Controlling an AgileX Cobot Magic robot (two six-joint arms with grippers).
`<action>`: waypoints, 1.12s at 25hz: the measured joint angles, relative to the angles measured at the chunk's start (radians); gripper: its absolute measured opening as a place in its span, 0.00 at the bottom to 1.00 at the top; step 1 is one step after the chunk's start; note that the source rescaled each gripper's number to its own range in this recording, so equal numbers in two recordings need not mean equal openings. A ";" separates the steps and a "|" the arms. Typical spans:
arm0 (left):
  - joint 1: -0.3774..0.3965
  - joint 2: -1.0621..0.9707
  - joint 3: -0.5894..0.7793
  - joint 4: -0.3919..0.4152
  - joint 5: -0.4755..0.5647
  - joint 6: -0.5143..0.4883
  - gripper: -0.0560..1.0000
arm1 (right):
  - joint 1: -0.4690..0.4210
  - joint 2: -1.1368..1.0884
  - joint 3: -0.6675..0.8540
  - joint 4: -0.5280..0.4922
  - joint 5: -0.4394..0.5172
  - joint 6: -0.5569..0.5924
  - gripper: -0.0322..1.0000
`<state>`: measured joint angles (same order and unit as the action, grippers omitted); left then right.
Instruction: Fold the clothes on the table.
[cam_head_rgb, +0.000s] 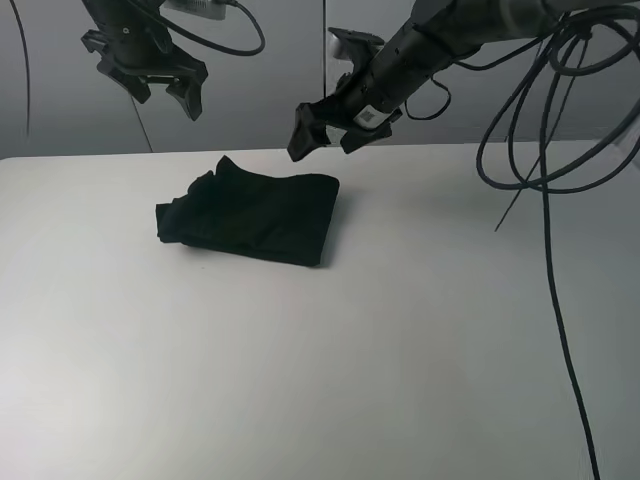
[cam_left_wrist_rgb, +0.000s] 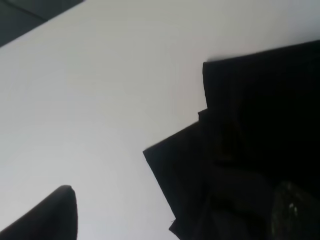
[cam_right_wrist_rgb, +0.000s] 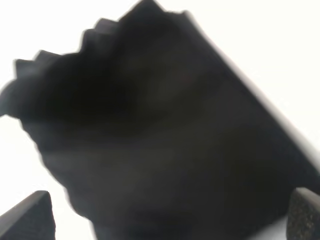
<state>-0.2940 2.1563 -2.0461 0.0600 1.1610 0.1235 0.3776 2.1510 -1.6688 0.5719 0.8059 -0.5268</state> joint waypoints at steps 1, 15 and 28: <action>0.006 -0.013 0.000 -0.024 -0.002 0.004 1.00 | -0.014 -0.026 0.016 -0.056 0.002 0.024 1.00; 0.104 -0.224 0.017 -0.240 0.054 0.087 1.00 | -0.077 -0.493 0.628 -0.245 -0.177 0.147 1.00; 0.113 -0.753 0.616 -0.233 -0.098 0.087 1.00 | -0.077 -1.069 0.800 -0.350 0.008 0.275 1.00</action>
<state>-0.1815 1.4034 -1.4306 -0.1727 1.0633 0.2109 0.3002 1.0821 -0.8683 0.2214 0.8143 -0.2519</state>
